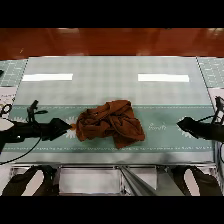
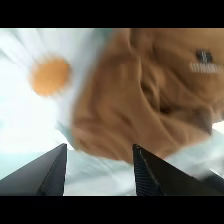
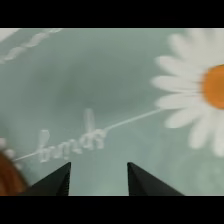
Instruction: Fold the shirts.
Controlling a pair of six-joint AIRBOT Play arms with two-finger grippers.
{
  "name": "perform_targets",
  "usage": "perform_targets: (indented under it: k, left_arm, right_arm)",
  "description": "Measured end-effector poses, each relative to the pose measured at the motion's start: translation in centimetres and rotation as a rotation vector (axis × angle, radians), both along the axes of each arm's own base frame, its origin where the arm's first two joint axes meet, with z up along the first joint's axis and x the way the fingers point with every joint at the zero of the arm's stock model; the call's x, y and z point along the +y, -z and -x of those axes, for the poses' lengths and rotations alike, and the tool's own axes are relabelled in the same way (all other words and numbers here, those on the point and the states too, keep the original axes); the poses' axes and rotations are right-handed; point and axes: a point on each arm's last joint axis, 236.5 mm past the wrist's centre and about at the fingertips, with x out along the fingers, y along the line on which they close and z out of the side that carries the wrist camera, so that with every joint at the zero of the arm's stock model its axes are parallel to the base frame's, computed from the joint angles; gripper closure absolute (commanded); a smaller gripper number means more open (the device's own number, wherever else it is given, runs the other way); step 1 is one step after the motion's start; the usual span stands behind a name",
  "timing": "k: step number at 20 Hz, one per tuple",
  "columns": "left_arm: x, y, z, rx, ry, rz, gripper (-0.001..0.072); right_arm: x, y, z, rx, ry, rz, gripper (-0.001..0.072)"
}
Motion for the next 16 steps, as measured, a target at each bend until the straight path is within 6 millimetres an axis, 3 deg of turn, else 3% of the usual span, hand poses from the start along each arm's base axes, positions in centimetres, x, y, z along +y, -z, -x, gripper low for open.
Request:
perform_targets:
  k: [4,8,10,16]
  left_arm:
    - [-2.9,0.2,-1.5,-0.032,-0.058,0.167,0.0205]
    - [-6.4,0.6,-3.1,-0.080,-0.010,0.196,0.0222]
    - [-8.0,0.9,-3.8,-0.088,0.043,0.184,0.0677]
    - [-9.8,0.4,-5.1,-0.147,0.238,0.121,0.0682]
  right_arm:
    - [3.5,0.7,-0.1,-0.018,-0.070,-0.096,0.0308]
    - [6.4,2.0,0.4,0.039,-0.152,-0.150,0.0308]
    - [7.7,2.9,0.9,0.082,-0.194,-0.168,0.0307]
    - [11.5,5.5,3.1,0.214,-0.333,-0.201,0.0308]
